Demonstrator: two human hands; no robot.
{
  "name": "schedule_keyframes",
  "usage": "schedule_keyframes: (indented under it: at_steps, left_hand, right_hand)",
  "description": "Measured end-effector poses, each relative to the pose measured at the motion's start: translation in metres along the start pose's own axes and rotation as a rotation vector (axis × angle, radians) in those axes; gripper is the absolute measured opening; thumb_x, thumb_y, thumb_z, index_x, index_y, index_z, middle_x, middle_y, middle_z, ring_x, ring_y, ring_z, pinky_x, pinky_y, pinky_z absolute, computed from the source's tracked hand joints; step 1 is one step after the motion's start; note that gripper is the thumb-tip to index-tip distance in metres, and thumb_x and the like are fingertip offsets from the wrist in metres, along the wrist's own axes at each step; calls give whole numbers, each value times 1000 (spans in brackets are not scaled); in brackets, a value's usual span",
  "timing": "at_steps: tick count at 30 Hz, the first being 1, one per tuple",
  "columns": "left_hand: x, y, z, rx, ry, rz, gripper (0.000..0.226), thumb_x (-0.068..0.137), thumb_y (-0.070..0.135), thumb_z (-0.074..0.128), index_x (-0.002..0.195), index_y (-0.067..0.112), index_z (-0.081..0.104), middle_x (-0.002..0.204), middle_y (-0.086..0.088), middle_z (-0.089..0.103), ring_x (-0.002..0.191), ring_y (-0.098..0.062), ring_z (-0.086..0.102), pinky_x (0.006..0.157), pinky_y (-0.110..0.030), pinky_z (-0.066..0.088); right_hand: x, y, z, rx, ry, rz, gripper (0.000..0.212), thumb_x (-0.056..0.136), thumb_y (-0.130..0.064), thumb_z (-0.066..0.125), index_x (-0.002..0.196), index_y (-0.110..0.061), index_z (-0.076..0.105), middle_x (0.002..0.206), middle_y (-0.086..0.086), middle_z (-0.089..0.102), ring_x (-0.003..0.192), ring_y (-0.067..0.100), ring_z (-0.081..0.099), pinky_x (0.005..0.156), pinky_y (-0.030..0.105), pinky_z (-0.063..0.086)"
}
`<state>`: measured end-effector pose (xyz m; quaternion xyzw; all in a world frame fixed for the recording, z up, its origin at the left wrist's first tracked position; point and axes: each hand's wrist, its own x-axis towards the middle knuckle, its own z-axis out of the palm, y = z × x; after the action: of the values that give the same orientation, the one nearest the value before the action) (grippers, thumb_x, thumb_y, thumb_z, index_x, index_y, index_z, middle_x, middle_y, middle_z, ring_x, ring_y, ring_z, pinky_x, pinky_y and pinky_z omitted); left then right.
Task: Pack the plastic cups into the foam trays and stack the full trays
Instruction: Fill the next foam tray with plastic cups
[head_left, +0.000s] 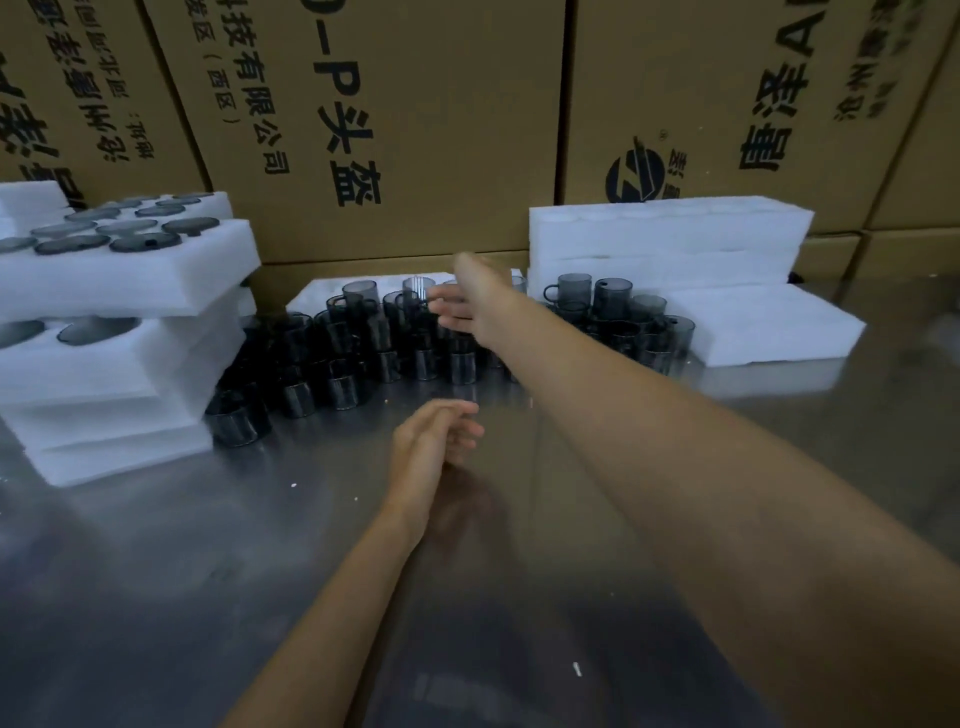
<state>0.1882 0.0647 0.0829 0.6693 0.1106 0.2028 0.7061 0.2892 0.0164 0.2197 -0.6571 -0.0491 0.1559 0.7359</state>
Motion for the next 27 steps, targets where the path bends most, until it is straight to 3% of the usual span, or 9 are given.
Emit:
schedule_keyframes:
  at_steps: [3,5,7,10,14,16,18,23,27]
  left_hand:
    - [5,-12,36,198,-126,63,21,98,14,54,91,13,74,96,-3,73,94,-12,65,77,-9,45]
    - [16,-22,63,402,-223,127,17,99,17,54,99,18,71,112,-2,65,106,-12,59,86,-9,44]
    - [31,-32,86,779,-298,247,23,100,24,50,119,19,62,128,-1,55,124,-19,46,105,-29,37]
    - [48,-42,107,1191,-361,378,37,101,38,40,132,20,49,139,-1,47,133,-22,36,108,-39,28]
    - [71,-47,115,1171,-285,424,32,102,36,40,127,22,54,136,3,51,127,-20,39,102,-35,30]
    - [77,-47,118,1157,-255,426,28,101,34,42,123,24,57,132,5,52,123,-19,40,99,-35,30]
    - [79,-48,120,1145,-246,418,26,100,34,44,121,26,58,131,6,52,121,-18,40,99,-35,30]
    - [82,-51,121,1119,-222,384,24,98,35,48,119,29,59,131,10,51,124,-16,39,102,-36,28]
    - [81,-51,121,1107,-227,375,24,99,35,49,119,30,59,132,10,51,124,-16,38,102,-36,27]
  right_hand:
    - [10,2,-66,-91,266,-115,22,98,-12,36,92,-17,56,100,18,71,64,21,52,60,31,44]
    - [19,12,-111,-215,417,-176,15,97,-15,41,96,-19,56,106,16,68,75,24,55,67,35,45]
    - [25,22,-150,-368,492,-231,14,95,-16,45,103,-22,54,108,13,63,81,26,57,70,36,47]
    - [37,40,-215,-780,638,-234,44,89,-13,52,131,-20,47,124,13,57,114,33,52,94,43,46]
    - [50,63,-288,-1174,694,-66,78,88,-21,65,152,-21,20,154,13,31,145,34,22,112,48,27]
    - [59,69,-314,-1320,622,51,79,92,-28,64,155,-26,15,165,12,7,152,33,2,119,50,15]
    - [67,71,-331,-1451,580,79,73,93,-25,61,153,-28,21,166,11,0,153,32,-6,121,51,8]
    - [83,69,-342,-1629,580,43,64,92,-29,57,150,-19,30,165,11,10,153,31,-5,122,50,3]
    - [72,67,-339,-1717,617,80,46,89,-38,59,132,-24,50,147,10,31,135,36,31,114,50,18]
